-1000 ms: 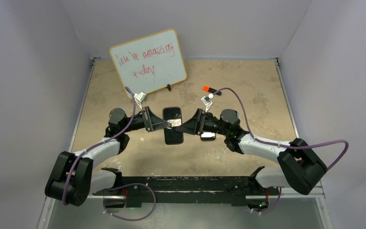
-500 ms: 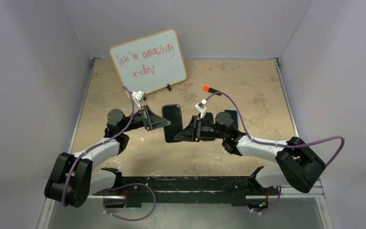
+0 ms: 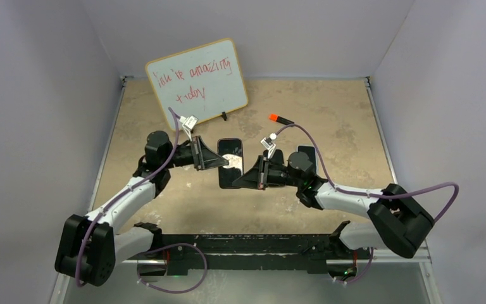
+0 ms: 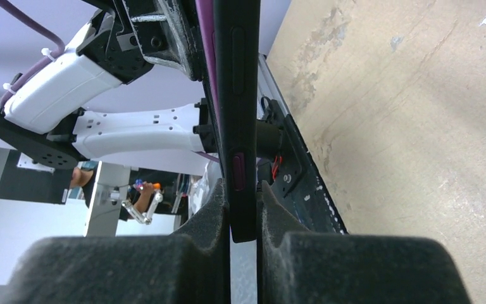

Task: Put the phone into the phone case

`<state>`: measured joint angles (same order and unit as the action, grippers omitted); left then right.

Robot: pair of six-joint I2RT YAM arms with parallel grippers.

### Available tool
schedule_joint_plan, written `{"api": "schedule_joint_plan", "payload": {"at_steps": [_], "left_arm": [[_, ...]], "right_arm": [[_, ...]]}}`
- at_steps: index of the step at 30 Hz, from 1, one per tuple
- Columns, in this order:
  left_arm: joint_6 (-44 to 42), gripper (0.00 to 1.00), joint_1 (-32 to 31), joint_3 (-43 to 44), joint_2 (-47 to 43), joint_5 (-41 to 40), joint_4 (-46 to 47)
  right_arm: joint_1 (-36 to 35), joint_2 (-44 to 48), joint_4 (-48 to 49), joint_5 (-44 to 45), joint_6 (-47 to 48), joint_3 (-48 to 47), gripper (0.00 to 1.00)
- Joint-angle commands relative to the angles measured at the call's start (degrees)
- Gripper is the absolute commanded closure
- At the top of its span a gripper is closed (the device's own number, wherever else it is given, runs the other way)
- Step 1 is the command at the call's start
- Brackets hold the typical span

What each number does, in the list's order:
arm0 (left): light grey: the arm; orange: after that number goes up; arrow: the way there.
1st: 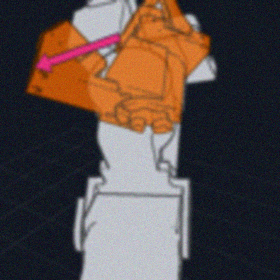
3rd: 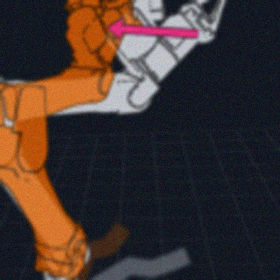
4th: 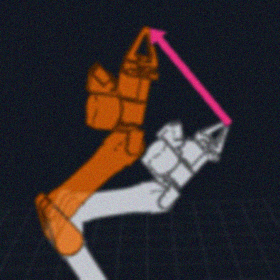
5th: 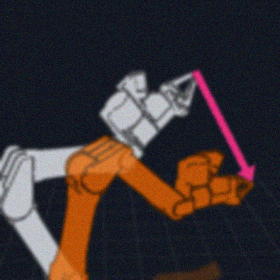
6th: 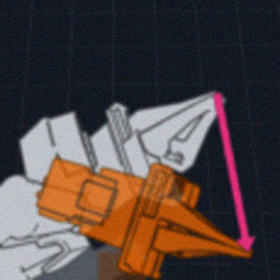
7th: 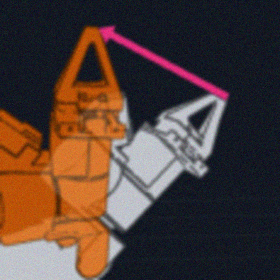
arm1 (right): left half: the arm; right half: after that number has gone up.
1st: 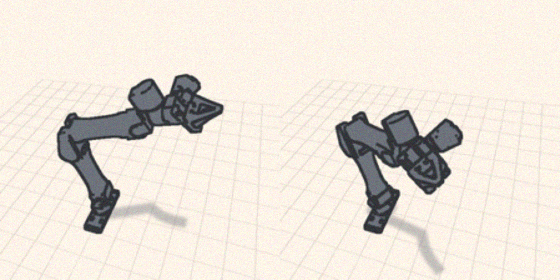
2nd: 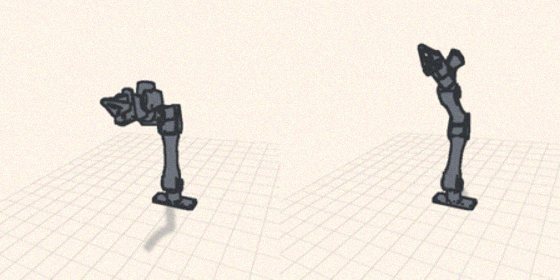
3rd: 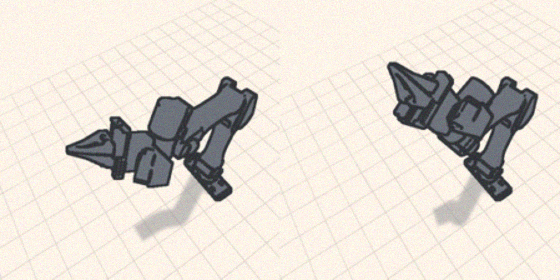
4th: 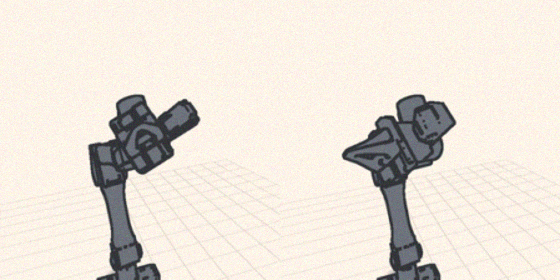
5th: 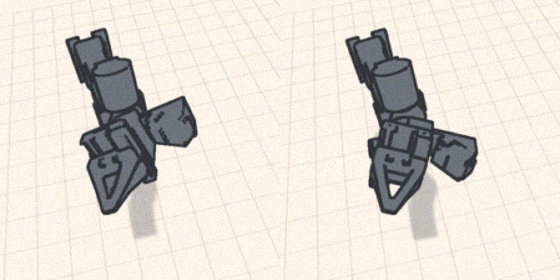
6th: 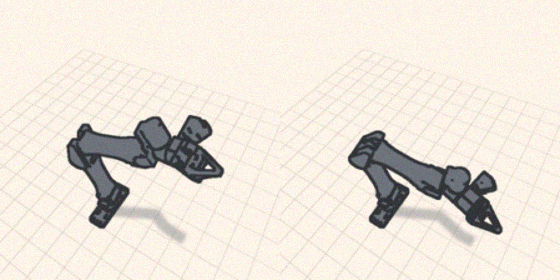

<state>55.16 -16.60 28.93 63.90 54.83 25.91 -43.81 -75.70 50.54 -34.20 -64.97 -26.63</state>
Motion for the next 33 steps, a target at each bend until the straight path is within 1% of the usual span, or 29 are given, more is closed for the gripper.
{"api": "schedule_joint_plan", "payload": {"at_steps": [1,3,4,7,9,11,12,13,19,24,26,29,33], "left_arm": [[-13.72,1.00,0.52,4.25,-1.14,-1.49,-5.91],[-13.02,1.00,0.52,4.38,-0.74,1.22,-4.94],[-13.08,1.00,0.52,4.38,-0.75,2.90,-4.69],[-14.72,1.00,0.52,4.04,-0.77,5.70,-5.61],[-15.30,1.00,0.45,3.93,-0.48,7.56,-6.04],[-15.43,1.00,0.31,3.85,-0.16,9.12,-5.69],[-15.32,1.00,0.11,3.92,-0.10,9.88,-5.28],[-15.11,1.00,-0.23,4.01,-0.15,10.39,-4.73],[-14.96,1.00,-3.81,4.66,-0.36,12.07,-2.90],[-15.12,1.00,-5.85,4.25,0.00,13.81,-1.86],[-15.23,1.00,-6.34,4.21,-0.14,13.58,-1.83],[-15.25,1.00,-6.97,4.21,-0.09,13.92,-1.87],[-17.22,1.00,-7.29,4.29,-0.26,13.70,-4.63]], "right_arm": [[0.11,3.07,-0.89,1.21,-2.55,-0.84,0.94],[0.13,4.37,-2.34,1.88,-1.03,-1.23,0.75],[0.13,5.32,-3.96,2.25,0.11,-1.54,0.61],[0.07,9.27,-10.87,6.31,4.73,-2.90,0.36],[0.13,11.63,-16.63,8.94,7.70,-4.61,0.25],[0.33,13.49,-21.79,11.05,10.45,-6.74,0.10],[0.46,14.20,-23.70,11.89,11.44,-7.59,0.05],[0.70,14.74,-25.26,12.36,12.17,-8.24,0.02],[2.14,16.50,-32.29,14.89,15.72,-11.92,0.01],[2.46,14.86,-32.89,11.72,16.31,-13.95,0.01],[2.50,14.75,-31.22,10.12,16.45,-13.89,0.02],[2.50,14.43,-27.57,6.97,16.46,-13.51,0.08],[2.45,12.75,-27.28,4.40,17.30,-15.16,0.18]]}}
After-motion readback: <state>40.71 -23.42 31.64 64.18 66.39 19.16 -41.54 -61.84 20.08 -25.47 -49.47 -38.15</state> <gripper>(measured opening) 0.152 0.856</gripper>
